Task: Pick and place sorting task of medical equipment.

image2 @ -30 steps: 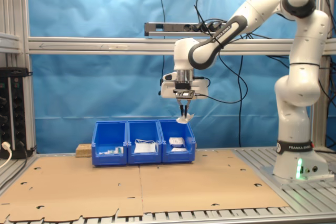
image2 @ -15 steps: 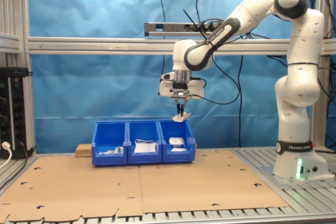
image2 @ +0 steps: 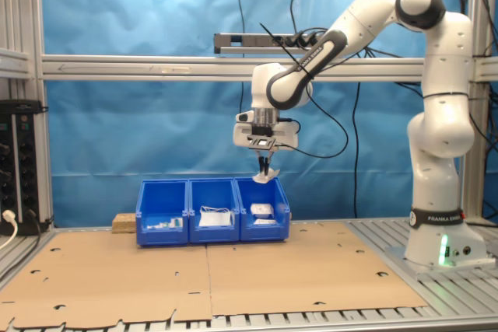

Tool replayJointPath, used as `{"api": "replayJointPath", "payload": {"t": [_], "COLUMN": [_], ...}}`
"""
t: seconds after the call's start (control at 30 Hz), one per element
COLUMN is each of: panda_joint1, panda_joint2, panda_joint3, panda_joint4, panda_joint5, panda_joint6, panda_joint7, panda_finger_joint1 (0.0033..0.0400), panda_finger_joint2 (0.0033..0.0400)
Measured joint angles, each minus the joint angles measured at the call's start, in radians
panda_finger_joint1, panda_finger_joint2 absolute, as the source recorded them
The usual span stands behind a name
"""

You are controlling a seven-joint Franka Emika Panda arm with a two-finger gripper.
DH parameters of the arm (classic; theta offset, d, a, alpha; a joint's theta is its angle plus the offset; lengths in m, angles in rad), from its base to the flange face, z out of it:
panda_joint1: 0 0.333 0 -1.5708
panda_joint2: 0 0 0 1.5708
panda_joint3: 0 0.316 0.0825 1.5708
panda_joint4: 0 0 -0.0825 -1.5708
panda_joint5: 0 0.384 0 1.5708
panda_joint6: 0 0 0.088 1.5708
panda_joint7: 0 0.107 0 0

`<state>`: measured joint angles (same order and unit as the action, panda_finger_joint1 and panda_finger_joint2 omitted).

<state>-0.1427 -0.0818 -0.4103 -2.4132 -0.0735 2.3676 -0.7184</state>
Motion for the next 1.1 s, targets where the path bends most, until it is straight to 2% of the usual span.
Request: {"api": "replayJointPath", "payload": {"t": [0.57,1.1], "panda_joint1": [0.0,0.0], "panda_joint2": [0.009,0.009], "panda_joint3": [-0.002,-0.002], "panda_joint4": [0.041,0.044], "panda_joint5": [0.0,0.0], "panda_joint6": [-0.03,-0.049], "panda_joint7": [0.0,0.0], "panda_finger_joint1": [0.0035,0.0035], "panda_finger_joint2": [0.0035,0.0035]}}
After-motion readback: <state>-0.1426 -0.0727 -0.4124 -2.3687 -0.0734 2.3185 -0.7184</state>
